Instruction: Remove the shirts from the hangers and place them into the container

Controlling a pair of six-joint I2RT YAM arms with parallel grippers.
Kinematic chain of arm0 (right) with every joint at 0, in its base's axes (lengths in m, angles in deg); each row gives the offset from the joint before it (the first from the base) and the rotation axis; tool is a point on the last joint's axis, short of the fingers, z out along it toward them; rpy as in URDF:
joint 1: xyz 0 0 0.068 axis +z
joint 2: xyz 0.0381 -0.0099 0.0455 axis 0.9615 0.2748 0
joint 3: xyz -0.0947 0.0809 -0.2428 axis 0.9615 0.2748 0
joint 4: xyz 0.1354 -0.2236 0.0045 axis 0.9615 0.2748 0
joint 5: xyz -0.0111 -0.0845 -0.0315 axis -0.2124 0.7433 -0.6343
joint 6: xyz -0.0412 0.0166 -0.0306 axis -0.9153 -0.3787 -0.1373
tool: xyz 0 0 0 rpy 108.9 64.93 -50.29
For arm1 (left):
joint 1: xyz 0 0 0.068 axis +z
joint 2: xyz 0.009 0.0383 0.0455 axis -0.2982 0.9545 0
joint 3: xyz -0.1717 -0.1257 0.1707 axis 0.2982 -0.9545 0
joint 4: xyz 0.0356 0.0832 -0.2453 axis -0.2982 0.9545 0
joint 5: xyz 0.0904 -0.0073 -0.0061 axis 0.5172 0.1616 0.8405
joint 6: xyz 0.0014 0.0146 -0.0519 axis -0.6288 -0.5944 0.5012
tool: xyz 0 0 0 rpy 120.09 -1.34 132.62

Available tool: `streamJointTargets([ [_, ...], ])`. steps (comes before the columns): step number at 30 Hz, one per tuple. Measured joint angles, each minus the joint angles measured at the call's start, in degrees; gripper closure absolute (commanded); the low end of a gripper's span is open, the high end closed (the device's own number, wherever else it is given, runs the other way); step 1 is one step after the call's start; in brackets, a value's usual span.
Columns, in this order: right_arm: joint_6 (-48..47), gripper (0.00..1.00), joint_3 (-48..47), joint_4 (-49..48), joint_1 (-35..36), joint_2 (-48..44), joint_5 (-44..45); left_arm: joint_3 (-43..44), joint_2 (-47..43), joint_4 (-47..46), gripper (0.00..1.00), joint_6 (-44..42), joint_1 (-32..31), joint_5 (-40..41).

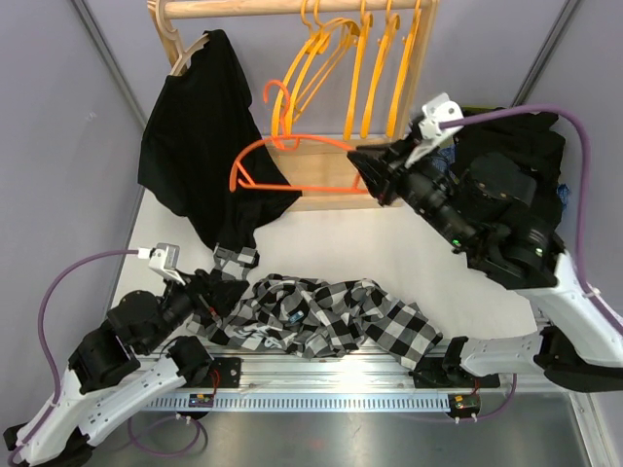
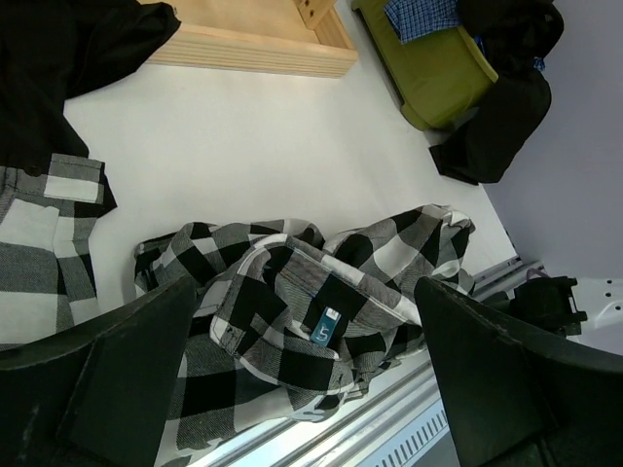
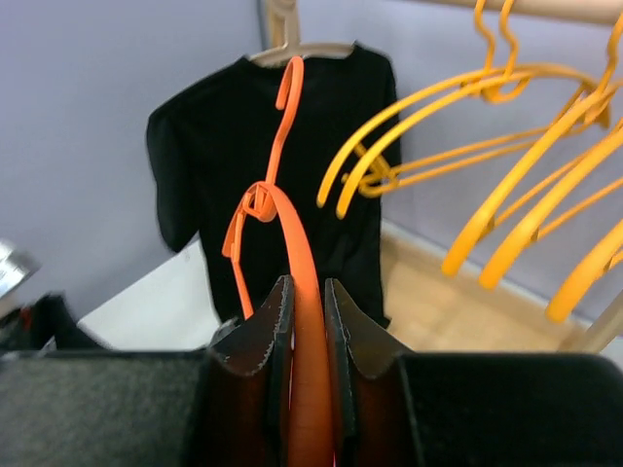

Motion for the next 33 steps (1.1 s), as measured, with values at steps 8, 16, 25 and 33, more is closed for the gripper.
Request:
streamJointTargets([
  [8, -9.03, 1.0, -2.84, -19.02, 0.0, 13.94, 11.87, -1.11, 0.0, 0.22, 0.01, 0.9, 0.0, -0.9],
  [16, -20.17, 1.0, -11.58, -36.22, 0.0, 30.47, 20.79, -3.54, -0.26, -1.51, 0.01, 1.42, 0.0, -1.75],
  [25, -34.45, 1.0, -24.04, -51.28, -0.13, 43.71, 30.58, -5.35, -2.69, -1.49, 0.01, 2.45, 0.0, -2.49],
  [33, -28.76, 1.0, -27.17, -42.05, -2.75, 45.27, 35.06, -5.35, -2.75, -1.53, 0.01, 2.69, 0.0, -2.56],
])
